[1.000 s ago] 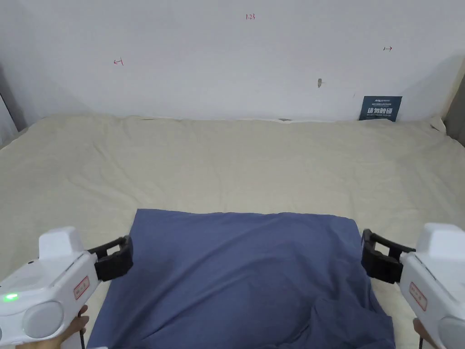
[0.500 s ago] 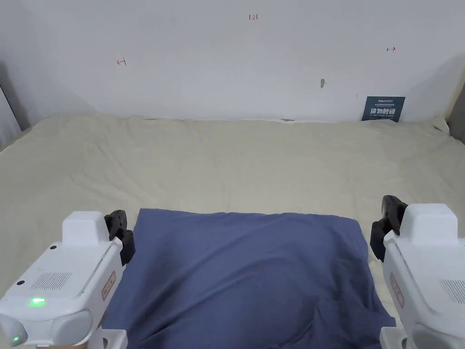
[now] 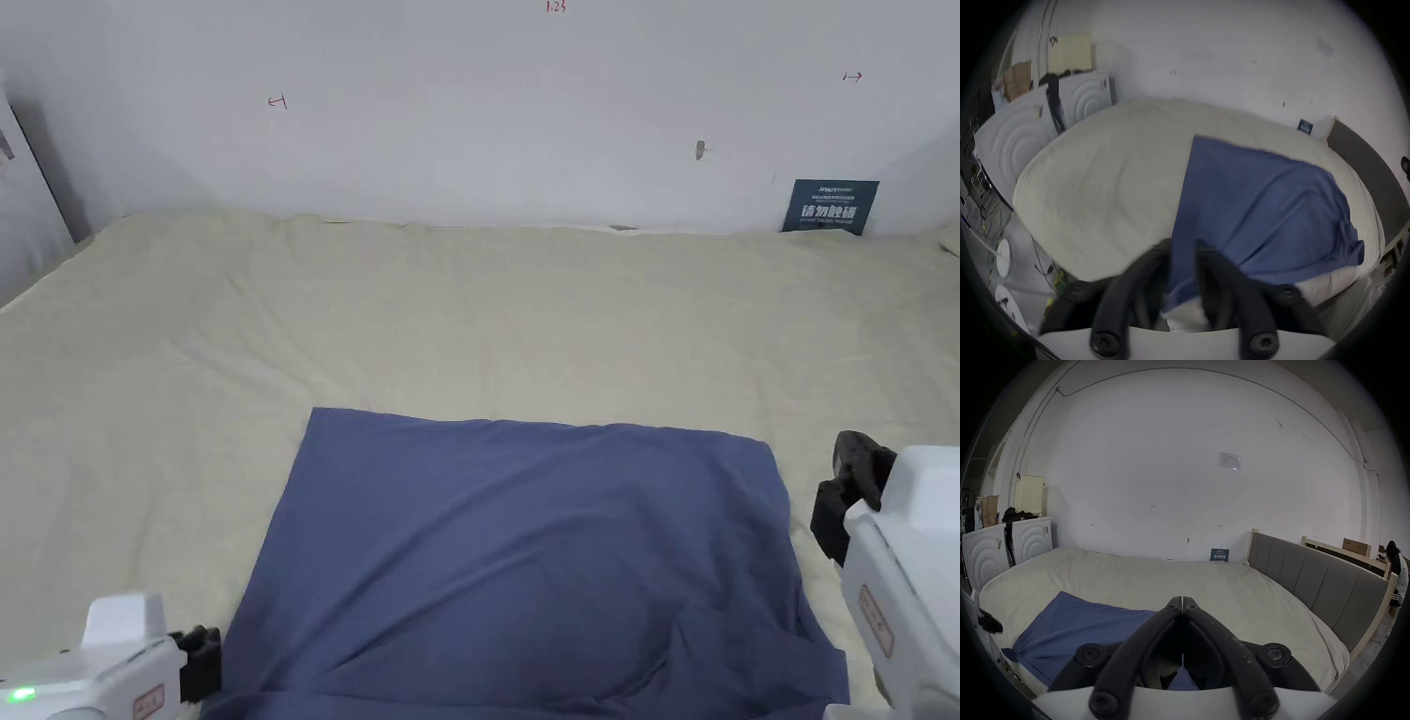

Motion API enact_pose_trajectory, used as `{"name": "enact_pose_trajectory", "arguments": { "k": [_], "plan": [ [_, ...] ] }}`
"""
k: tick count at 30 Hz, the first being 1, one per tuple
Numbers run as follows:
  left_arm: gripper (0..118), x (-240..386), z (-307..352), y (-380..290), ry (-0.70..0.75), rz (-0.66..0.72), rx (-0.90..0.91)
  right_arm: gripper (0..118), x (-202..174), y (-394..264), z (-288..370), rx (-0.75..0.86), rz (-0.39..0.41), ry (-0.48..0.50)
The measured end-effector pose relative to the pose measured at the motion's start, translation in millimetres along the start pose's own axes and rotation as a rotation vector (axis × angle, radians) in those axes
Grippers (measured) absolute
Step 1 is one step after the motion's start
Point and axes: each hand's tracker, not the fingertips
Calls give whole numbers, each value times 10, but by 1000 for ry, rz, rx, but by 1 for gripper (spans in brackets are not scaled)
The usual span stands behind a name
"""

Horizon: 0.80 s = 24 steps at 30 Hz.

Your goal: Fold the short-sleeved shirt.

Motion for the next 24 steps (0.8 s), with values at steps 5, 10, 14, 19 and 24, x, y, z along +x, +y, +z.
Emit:
{"name": "enact_pose_trajectory", "arguments": {
  "k": [5,10,14,19,24],
  "plan": [
    [112,6,-166,-293,25,-15,-69,2,-30,-49,-6,-25,-2,0],
    [76,120,-428,-424,41,-97,-152,2,-33,-98,14,-55,6,-1],
    [6,196,-550,-478,-26,-109,-166,2,81,-178,-3,-85,-2,-15],
    [1,184,-385,-402,-15,-51,-96,4,277,-399,-57,-241,-51,-36],
    [1,143,-238,-262,-45,-22,-54,87,502,-1058,-307,-533,-127,-22]
  ]
}}
